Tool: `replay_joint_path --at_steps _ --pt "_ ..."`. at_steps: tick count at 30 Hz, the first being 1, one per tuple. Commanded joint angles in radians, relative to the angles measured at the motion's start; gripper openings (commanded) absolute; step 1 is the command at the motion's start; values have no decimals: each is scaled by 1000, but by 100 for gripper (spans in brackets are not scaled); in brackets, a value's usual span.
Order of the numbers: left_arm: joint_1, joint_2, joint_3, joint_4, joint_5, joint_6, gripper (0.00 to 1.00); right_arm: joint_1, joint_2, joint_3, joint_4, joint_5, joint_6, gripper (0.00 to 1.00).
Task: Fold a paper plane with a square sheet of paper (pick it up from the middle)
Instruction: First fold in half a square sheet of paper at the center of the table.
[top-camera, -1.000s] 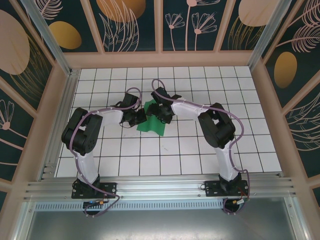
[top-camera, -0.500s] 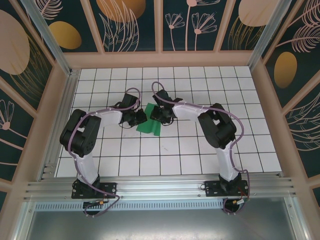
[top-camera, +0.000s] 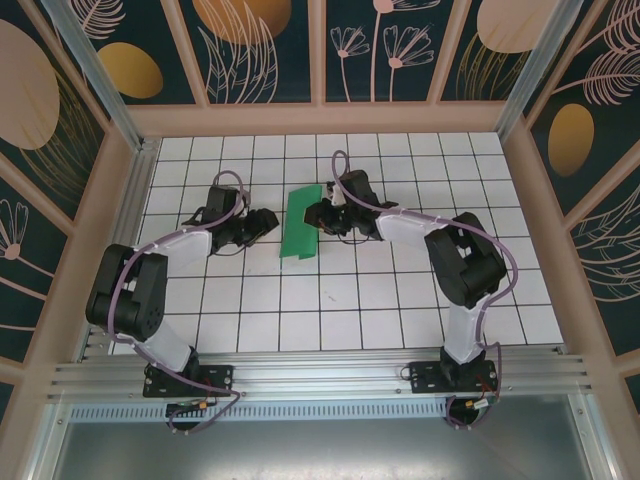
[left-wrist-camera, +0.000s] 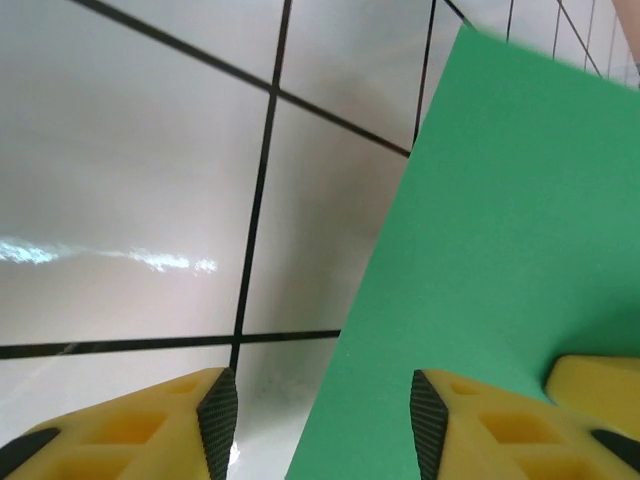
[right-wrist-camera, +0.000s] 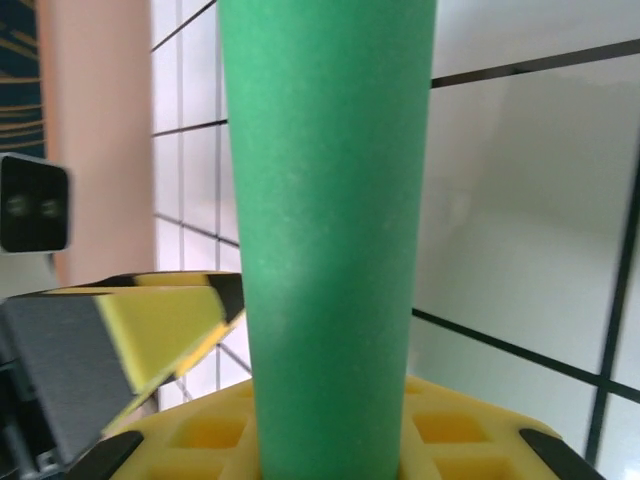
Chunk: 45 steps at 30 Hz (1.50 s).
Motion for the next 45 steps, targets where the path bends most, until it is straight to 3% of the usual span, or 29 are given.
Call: replay_joint_path --at_steps 1,4,15,19,24,29,35,41,45 --pt "-2 -4 -49 121 86 -45 55 -11 -7 -32 92 -124 -21 29" --pt "-5 14 -59 131 68 -31 59 -18 22 -47 98 -149 -47 29" --pt "-16 71 -97 290 201 -24 77 -37 43 -112 270 -323 6 30" --pt "-16 68 -115 352 238 -38 72 -36 46 -133 317 -366 34 30" --pt "-15 44 -137 403 253 -73 52 -67 49 -146 321 -384 46 30" --pt "-17 7 -158 443 261 -84 43 -78 51 -151 323 -385 54 30" --pt "-15 -12 -175 492 280 -101 41 -88 58 -158 342 -392 68 30" --pt "-16 -5 -180 512 298 -106 47 -87 52 -170 385 -421 86 30" --pt "-16 -1 -183 517 298 -98 39 -87 44 -188 434 -449 107 30"
